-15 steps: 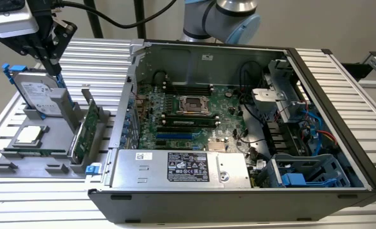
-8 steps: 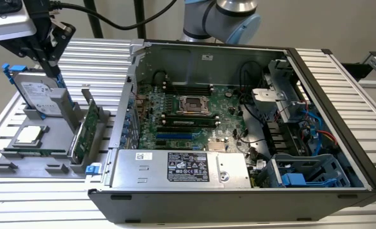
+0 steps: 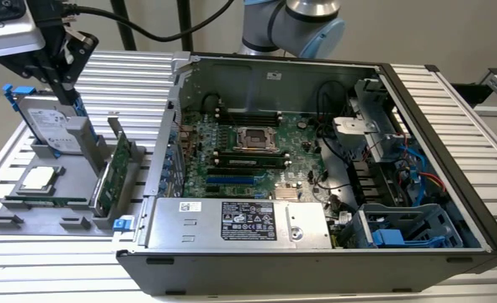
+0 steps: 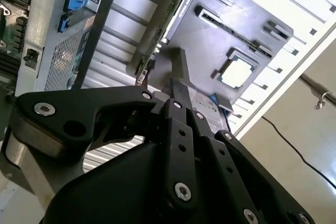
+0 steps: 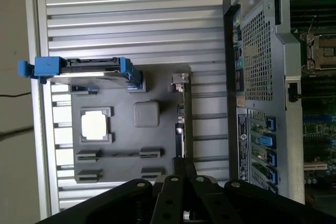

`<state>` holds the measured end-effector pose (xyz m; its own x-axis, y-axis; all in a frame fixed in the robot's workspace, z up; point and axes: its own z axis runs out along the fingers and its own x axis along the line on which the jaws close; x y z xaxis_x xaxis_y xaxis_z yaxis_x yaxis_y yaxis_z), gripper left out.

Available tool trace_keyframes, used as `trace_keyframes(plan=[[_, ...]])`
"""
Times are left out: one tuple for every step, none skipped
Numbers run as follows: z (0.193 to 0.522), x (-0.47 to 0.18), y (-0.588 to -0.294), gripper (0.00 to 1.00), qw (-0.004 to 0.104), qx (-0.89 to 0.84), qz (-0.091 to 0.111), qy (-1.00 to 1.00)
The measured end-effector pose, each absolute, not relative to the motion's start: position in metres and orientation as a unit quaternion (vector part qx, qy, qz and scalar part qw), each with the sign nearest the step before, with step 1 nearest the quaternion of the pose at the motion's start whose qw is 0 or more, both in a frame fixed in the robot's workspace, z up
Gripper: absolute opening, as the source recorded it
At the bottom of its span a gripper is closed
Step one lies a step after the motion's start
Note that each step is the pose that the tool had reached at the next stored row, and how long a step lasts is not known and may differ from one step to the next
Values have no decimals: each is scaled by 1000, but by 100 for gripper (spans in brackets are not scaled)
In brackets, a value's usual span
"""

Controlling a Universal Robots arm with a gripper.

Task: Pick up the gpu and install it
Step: 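Pick up the gpu and move the gpu toward the slot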

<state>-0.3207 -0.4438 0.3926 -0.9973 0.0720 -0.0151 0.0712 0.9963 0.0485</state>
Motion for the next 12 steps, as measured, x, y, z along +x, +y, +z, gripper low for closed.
trace_keyframes(plan=[[393,-321,-445,0,8,36,24,999],[393,-321,-446,0,8,36,24,999],[393,-321,-446,0,8,36,24,999],[393,-321,-447,0,8,36,24,999],[393,-321,-448,0,8,36,24,999],[393,-321,-449,0,7,36,24,999],[393,-321,-450,0,7,36,24,999],[393,-321,-451,0,7,36,24,999],[393,-321,-452,0,6,36,24,999],[393,-321,-453,0,6,36,24,999],[393,-321,-454,0,6,36,24,999],[393,-321,-455,0,5,36,24,999]])
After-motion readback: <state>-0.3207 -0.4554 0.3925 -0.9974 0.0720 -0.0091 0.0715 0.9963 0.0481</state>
